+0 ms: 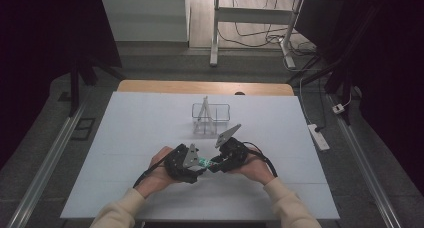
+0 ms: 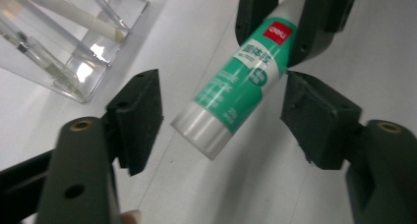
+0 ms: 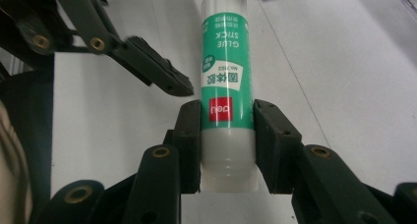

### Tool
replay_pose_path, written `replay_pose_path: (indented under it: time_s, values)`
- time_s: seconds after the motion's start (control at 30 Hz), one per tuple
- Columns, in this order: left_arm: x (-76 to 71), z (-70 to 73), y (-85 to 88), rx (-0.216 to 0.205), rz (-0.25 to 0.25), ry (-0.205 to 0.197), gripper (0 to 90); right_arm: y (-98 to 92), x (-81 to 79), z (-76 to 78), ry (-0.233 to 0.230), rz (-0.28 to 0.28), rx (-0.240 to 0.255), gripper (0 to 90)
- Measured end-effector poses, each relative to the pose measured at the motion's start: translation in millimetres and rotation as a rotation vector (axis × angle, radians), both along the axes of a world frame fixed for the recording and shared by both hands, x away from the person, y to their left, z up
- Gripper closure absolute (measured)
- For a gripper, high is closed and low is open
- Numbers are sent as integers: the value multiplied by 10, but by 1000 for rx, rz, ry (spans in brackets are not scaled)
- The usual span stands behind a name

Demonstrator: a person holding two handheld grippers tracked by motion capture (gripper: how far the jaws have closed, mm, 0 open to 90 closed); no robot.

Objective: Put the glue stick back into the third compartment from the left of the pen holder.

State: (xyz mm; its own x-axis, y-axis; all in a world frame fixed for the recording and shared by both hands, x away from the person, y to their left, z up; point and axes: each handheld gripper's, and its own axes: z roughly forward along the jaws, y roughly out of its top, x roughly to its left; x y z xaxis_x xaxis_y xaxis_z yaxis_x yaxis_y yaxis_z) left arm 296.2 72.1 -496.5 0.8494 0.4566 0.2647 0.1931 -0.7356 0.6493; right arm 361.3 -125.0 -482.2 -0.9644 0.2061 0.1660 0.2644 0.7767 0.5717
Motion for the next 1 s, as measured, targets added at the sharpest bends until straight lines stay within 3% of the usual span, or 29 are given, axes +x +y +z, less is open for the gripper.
replay_pose_path:
  time_s: [0.27, 0.4, 0.5, 0.6, 0.77, 0.87, 1.0]
  values:
    - [-25, -64, -60, 100, -19, -32, 458, -12, 21, 26, 50, -4, 30, 646]
    - [-29, -65, -54, 103, -55, -13, 526, -10, 12, 46, 77, -18, 48, 645]
    - [-22, -69, -39, 94, -73, 14, 570, -15, 14, 65, 72, -13, 68, 641]
    - [-17, -67, -23, 74, -92, 34, 624, -43, 16, 102, 65, -44, 130, 619]
    - [-1, -64, 0, 61, -71, 45, 657, -79, 12, 147, -8, -82, 189, 536]
    - [21, -71, 37, 35, -62, 56, 658, -125, 31, 177, -40, -124, 252, 501]
    - [46, -48, 90, -14, -27, 53, 658, -203, 18, 249, -117, -177, 332, 451]
